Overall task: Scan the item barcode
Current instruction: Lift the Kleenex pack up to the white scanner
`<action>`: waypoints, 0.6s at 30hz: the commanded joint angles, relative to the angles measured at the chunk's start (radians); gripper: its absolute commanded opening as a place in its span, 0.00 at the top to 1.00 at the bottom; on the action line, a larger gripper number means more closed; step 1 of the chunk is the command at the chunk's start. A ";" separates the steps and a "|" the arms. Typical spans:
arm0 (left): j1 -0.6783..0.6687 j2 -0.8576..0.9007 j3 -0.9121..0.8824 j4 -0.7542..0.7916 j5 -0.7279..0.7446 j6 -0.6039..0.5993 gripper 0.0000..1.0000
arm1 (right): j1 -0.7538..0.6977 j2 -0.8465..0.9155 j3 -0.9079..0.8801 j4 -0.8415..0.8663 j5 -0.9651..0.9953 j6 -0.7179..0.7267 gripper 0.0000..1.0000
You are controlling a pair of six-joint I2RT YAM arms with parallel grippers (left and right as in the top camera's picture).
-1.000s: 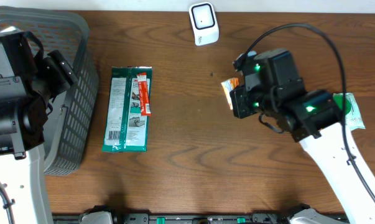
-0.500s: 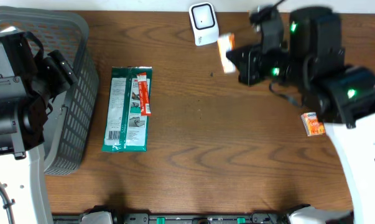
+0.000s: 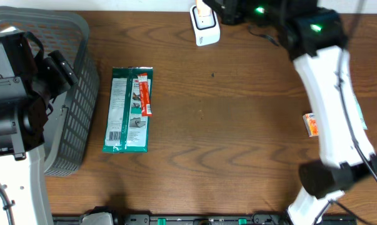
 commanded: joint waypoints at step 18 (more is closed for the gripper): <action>0.004 0.000 0.005 0.000 -0.009 -0.002 0.12 | -0.162 0.690 0.008 0.913 -0.288 0.707 0.99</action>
